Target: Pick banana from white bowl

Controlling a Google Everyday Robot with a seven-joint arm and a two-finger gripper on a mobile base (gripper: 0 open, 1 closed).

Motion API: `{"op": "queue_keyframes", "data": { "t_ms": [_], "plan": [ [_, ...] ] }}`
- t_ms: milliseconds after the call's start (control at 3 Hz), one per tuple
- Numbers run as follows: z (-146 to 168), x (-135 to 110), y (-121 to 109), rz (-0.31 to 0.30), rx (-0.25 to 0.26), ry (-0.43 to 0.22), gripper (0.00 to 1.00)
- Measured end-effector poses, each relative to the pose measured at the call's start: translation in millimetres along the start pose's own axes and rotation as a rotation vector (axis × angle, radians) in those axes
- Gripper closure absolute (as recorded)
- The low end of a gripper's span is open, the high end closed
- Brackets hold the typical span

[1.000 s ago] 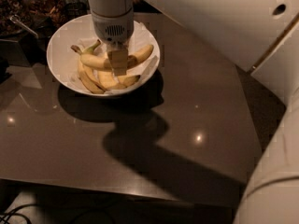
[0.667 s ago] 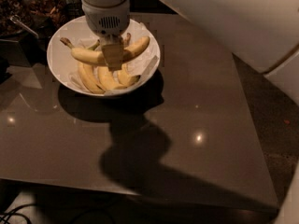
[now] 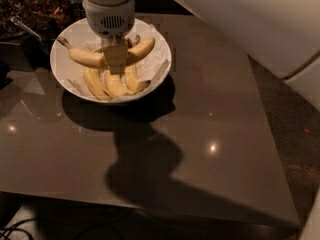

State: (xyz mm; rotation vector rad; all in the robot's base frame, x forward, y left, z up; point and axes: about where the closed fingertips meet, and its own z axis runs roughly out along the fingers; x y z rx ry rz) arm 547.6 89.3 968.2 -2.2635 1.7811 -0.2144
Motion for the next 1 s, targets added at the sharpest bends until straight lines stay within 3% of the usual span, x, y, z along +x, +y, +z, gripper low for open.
{"op": "queue_keyframes", "data": {
  "t_ms": [667,1000],
  "plan": [
    [-40,-42,9,-0.062,0.037,-0.075,1.00],
    [-40,-42,9,-0.062,0.037,-0.075,1.00]
  ]
}}
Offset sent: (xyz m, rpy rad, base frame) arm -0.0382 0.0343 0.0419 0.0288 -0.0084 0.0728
